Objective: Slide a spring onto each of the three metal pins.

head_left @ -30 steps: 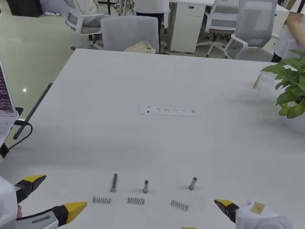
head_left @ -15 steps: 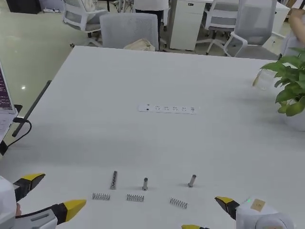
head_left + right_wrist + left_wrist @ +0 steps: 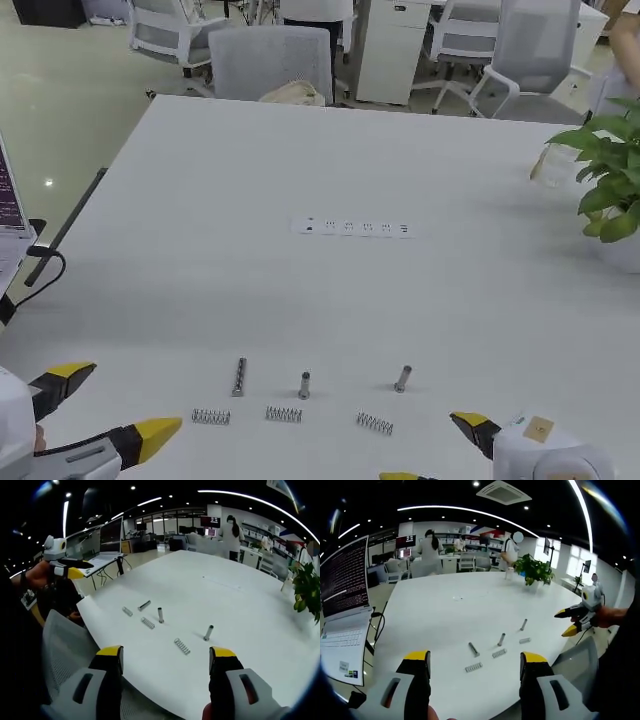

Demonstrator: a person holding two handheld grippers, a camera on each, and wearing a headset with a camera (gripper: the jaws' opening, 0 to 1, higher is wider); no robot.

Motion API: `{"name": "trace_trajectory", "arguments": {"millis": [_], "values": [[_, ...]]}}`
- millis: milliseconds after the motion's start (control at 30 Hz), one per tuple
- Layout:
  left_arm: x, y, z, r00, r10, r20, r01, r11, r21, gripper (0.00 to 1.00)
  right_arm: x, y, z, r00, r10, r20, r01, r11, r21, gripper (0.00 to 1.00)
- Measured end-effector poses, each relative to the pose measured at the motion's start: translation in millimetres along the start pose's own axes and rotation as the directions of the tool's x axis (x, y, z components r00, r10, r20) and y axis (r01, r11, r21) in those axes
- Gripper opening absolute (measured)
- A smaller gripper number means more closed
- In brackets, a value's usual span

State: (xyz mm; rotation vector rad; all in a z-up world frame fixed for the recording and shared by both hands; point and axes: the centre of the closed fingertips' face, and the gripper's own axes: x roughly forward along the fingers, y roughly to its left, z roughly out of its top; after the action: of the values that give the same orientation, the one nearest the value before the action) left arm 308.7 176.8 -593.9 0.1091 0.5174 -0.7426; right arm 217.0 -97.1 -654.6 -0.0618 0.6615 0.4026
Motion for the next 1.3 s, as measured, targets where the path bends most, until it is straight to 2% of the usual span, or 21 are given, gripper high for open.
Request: {"name": "trace_trajectory", "arguments": {"millis": [933,1300], "values": [[-1.2,0.1,0.4,1.0,-0.006,-0.002,0.006,1.0,-0.002,0.69,0.5,5.9,4.1,1.0,0.007,0.006,-0.007,1.0,-0.006,0.69],[10.6,-7.4,-1.3,0.9986,-0.046,-0.025,0.046,0.999,0.01,0.68,-2.0,9.2,1.3,1.0,0.0,0.003,0.0,1.0,0.002,0.69]]}}
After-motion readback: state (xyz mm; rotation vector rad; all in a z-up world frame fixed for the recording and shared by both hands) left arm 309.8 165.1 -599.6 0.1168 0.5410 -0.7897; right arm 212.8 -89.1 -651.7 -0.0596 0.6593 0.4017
